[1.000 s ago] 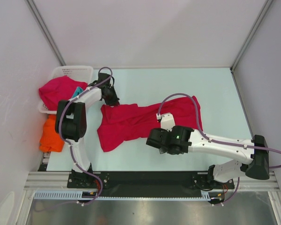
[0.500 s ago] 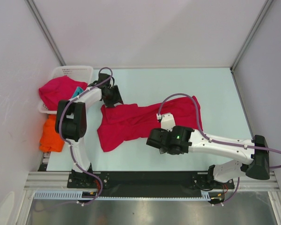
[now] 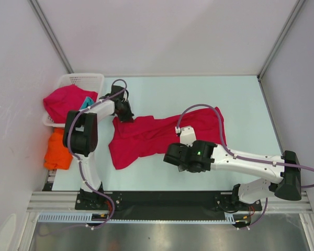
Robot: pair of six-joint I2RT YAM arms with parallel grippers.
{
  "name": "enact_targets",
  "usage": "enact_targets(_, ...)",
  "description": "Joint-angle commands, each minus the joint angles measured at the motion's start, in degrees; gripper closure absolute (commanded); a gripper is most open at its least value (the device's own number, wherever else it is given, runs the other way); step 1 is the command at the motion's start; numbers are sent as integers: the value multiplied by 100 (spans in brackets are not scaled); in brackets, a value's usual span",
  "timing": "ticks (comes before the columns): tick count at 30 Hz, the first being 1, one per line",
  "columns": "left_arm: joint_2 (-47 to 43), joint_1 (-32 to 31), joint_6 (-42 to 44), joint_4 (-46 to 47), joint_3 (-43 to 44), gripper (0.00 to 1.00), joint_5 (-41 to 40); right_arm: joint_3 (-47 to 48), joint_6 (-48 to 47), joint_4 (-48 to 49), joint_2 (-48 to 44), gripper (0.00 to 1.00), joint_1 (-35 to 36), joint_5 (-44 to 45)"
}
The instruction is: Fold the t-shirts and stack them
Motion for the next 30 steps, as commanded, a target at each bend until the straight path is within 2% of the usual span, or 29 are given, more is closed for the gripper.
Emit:
enact_targets(1, -457, -33, 10, 171, -87, 100, 48, 25, 174, -7, -140, 37, -2, 131)
enact_targets(12, -1257, -33, 18, 119, -210, 100, 188, -45, 227, 37, -210, 38, 33, 140)
enact_targets(23, -2784, -33, 44, 111, -1572, 100, 654, -63, 69, 186, -78, 38, 16, 113)
enact_targets(26, -3302, -33, 97, -39, -1818, 100, 785, 7, 51, -68, -87, 36, -133, 428)
enact_targets(30, -4005, -33, 97, -198, -2292, 100, 918, 148, -430, -157, -315, 35, -809, 693)
